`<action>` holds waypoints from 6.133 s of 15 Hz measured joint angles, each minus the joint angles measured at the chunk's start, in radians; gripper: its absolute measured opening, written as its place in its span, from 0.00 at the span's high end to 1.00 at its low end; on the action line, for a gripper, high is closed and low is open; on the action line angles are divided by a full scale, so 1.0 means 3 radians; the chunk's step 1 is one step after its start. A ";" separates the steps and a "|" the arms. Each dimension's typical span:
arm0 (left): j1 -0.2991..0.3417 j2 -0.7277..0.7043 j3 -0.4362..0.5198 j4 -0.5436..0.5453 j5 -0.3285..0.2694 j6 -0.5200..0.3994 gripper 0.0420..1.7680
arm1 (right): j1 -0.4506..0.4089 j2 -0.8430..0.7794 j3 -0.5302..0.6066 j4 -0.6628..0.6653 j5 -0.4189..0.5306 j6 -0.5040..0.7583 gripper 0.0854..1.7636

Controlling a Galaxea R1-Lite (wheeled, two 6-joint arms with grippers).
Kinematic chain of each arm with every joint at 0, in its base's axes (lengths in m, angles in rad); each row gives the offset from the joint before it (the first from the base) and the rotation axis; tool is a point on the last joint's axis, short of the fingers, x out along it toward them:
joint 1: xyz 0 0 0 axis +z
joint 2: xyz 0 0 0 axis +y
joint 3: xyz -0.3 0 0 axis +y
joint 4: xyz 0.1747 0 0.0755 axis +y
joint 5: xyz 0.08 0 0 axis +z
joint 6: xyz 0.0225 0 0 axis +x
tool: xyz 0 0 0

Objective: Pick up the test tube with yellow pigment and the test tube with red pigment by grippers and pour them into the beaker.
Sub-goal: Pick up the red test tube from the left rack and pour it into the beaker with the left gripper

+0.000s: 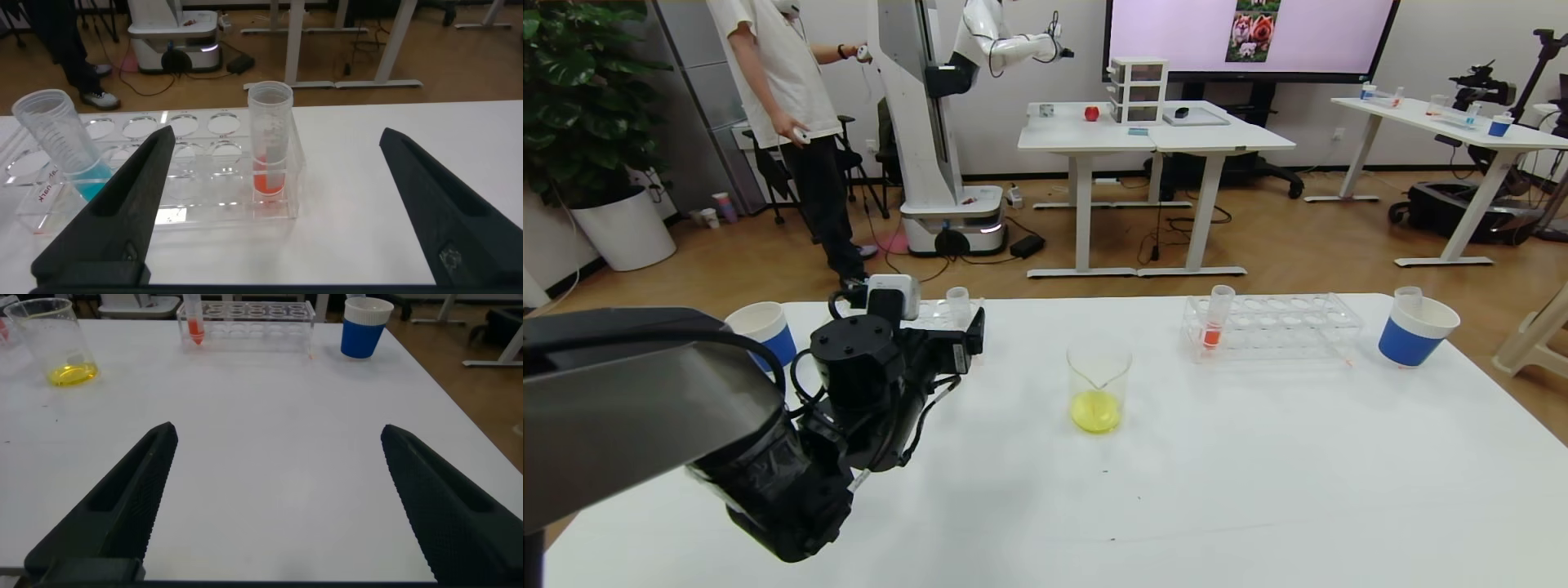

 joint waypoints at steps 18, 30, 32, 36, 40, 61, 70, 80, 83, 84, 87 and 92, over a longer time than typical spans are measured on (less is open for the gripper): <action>0.0245 0.1146 -0.1703 0.0321 -0.0080 -0.0011 0.01 | 0.0001 0.0000 0.0000 0.0001 0.0000 0.0000 0.02; 0.0268 0.1151 -0.1711 0.0249 -0.0080 -0.0023 0.71 | 0.0001 0.0000 0.0000 0.0000 0.0000 0.0000 0.02; 0.0267 0.1135 -0.1711 0.0257 -0.0082 -0.0022 0.71 | 0.0001 0.0000 0.0000 0.0000 0.0000 0.0000 0.02; 0.0274 0.0979 -0.1711 0.0390 -0.0144 0.0005 0.71 | 0.0001 0.0000 0.0000 0.0000 0.0000 0.0000 0.02; 0.0304 0.0643 -0.1709 0.0786 -0.0261 0.0009 0.71 | 0.0001 0.0000 0.0000 0.0001 0.0000 0.0000 0.02; -0.0014 0.0171 -0.1523 0.0810 -0.3117 0.2065 0.71 | 0.0001 0.0000 0.0000 0.0000 0.0001 0.0000 0.02; -0.0070 0.0443 -0.2133 0.1228 -0.3625 0.3425 0.71 | 0.0001 0.0000 0.0000 0.0000 0.0000 0.0000 0.02; -0.0097 0.0594 -0.2421 0.1554 -0.3657 0.4416 0.71 | 0.0001 0.0000 0.0000 0.0001 0.0000 0.0000 0.02; -0.0097 0.0640 -0.2566 0.1723 -0.3659 0.4706 0.71 | 0.0001 0.0000 0.0000 0.0001 0.0000 -0.0001 0.02; -0.0094 0.0652 -0.2611 0.1785 -0.3662 0.4787 0.71 | 0.0001 0.0000 0.0000 0.0000 0.0000 0.0000 0.02; -0.0092 0.0689 -0.2663 0.1814 -0.3662 0.4933 0.71 | 0.0001 0.0000 0.0000 0.0001 0.0000 0.0000 0.02; -0.0065 0.0748 -0.2689 0.1843 -0.3654 0.5184 0.71 | 0.0001 0.0000 0.0000 0.0000 0.0000 0.0000 0.02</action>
